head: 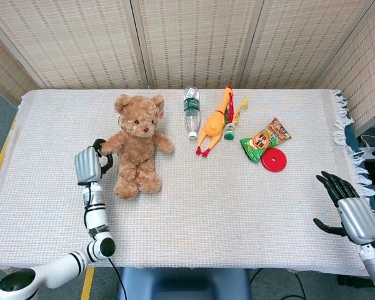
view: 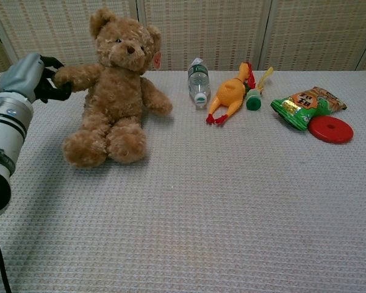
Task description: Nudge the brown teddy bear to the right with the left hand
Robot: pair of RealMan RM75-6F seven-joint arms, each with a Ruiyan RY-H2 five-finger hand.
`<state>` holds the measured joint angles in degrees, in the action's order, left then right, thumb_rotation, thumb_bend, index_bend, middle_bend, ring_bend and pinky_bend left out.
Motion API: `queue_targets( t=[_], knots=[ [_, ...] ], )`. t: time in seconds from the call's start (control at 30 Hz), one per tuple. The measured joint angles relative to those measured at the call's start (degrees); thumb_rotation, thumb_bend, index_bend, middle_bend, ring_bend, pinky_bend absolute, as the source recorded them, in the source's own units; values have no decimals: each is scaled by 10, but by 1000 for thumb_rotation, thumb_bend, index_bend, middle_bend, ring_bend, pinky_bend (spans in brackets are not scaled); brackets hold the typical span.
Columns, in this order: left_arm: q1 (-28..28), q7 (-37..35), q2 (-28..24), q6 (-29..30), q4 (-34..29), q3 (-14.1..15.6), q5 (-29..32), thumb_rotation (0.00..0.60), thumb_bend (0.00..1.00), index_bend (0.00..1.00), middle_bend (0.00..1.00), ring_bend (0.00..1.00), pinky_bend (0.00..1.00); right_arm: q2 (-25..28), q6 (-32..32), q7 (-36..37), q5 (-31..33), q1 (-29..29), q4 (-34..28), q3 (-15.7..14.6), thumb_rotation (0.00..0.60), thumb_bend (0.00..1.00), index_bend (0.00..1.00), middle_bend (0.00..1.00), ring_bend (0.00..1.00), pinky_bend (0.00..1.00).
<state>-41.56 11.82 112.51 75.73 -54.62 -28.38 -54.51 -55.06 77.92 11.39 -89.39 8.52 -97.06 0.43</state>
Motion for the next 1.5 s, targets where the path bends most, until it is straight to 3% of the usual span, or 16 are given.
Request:
queue_targets(
  t=[0.23, 0.57, 0.8, 0.9, 1.03, 1.07, 1.27, 1.5],
  knots=[
    [5, 78, -12, -32, -51, -3, 54, 600, 523, 442, 574, 515, 561, 0, -1, -2, 2, 0, 0, 0, 600, 88, 0, 6, 0, 102],
    [2, -14, 4, 12, 6, 6, -26, 600, 520, 438, 570, 515, 560, 1, -3, -2, 0, 1, -1, -1, 600, 88, 0, 7, 0, 102],
    [15, 28, -10, -26, -29, 15, 2, 600, 505, 428, 559, 508, 556, 0, -2, -1, 0, 1, -1, -1, 600, 88, 0, 7, 0, 103],
    [24, 36, -24, -35, -46, 25, 3, 600, 489, 319, 460, 455, 542, -1, -4, -5, 3, 1, -1, 0, 600, 88, 0, 7, 0, 103],
    [38, 23, -50, -38, -75, 43, -18, 600, 460, 39, 183, 252, 462, -3, -7, -8, 4, 2, 0, 0, 600, 88, 0, 6, 0, 103],
    [42, 20, -58, -38, -84, 49, -26, 600, 453, 11, 133, 208, 443, -3, -7, -9, 5, 3, 0, 0, 600, 88, 0, 7, 0, 103],
    [86, 4, -131, -10, -159, 113, -110, 600, 430, 0, 34, 98, 369, -6, -12, -17, 8, 5, -1, 0, 600, 88, 0, 7, 0, 104],
    [172, 17, -244, 48, -247, 247, -224, 600, 428, 4, 46, 82, 345, -11, -13, -30, 8, 5, -1, -1, 600, 89, 0, 6, 0, 104]
  ],
)
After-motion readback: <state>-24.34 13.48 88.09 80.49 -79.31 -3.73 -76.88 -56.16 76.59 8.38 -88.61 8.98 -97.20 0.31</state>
